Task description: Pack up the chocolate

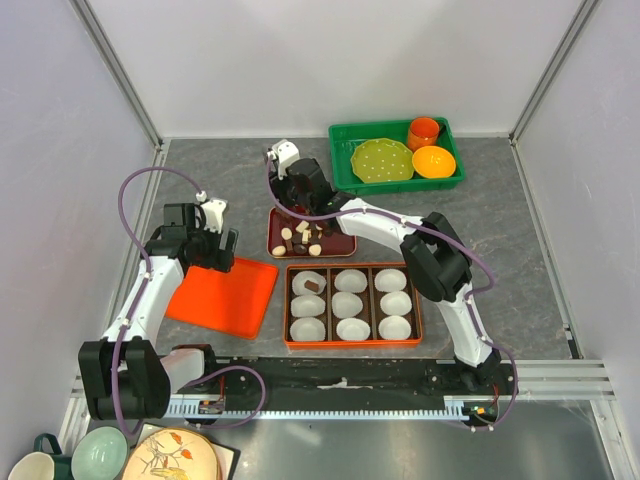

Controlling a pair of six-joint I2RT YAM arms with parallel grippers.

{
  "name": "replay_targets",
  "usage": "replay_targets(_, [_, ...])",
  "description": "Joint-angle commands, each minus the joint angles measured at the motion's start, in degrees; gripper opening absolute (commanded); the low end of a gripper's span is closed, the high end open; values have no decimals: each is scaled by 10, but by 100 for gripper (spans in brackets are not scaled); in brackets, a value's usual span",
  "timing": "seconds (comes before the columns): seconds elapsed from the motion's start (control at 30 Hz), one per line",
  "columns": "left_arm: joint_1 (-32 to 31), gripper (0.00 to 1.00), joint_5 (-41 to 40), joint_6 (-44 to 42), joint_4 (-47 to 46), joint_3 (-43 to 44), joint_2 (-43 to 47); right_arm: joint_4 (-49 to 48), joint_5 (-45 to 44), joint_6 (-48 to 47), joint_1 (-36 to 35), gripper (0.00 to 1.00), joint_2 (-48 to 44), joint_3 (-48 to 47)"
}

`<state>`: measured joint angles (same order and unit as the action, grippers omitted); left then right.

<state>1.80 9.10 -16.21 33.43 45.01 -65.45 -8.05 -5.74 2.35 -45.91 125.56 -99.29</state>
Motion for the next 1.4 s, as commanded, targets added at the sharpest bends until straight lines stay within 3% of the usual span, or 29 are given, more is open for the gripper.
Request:
replay_targets(0.0, [3,88,0,-20,1,15,14,-26,20,13,0,50,-4,-9])
replay_targets(0.2, [3,83,6,-18,5,16,16,-43,11,10,0,46,-30,21])
replay_targets(0.7, [3,86,-21,-4,12,28,27,-133,-28,-10,-12,41,-113,128])
replay_targets(0.97, [3,87,-18,-2,12,27,30,-157,-32,-10,-12,49,-104,141])
replay_targets(1.13, [4,87,-18,1,13,33,29,-224,-35,-20,-13,52,-112,175])
replay_targets(1.37, [3,93,-17,32,11,47,30,-261,-29,-37,-21,53,-138,225])
